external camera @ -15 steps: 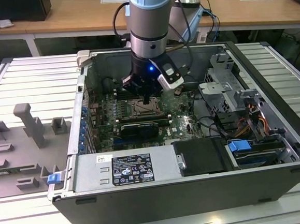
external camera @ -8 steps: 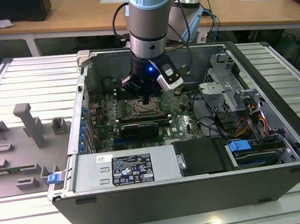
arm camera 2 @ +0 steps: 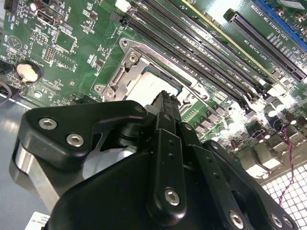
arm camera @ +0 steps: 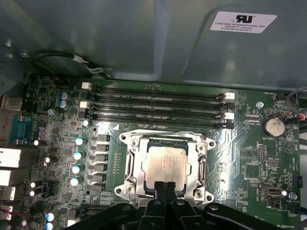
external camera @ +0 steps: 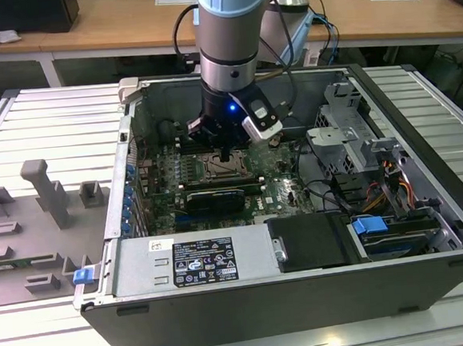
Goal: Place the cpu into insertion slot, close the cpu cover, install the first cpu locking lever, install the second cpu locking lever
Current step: 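Install the second cpu locking lever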
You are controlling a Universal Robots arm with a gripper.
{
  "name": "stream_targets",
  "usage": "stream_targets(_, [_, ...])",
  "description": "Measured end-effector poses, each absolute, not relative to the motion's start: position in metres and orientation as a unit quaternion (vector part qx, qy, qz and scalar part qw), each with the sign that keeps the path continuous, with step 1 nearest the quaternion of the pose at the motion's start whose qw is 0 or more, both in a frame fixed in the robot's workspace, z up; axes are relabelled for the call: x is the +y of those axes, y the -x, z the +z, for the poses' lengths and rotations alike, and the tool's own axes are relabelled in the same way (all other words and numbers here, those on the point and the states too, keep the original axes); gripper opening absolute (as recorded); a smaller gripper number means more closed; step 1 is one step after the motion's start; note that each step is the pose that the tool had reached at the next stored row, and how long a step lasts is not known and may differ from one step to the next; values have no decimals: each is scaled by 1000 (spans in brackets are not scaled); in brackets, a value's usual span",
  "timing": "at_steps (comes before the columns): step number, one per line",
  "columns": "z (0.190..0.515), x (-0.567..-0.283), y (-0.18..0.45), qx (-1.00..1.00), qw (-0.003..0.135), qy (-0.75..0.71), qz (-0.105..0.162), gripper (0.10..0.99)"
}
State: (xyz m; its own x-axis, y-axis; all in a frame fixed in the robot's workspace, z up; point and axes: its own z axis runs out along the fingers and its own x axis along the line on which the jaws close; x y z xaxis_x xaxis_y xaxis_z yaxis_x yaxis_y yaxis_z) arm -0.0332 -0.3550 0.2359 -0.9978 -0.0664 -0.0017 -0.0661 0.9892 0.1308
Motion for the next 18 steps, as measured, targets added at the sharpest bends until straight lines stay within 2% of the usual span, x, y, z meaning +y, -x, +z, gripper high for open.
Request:
stream_targets(4, [235,-355,33,-997,1,-33,-74,102])
stream_targets(18, [234,-367,29,-997,1,-33,-74,102])
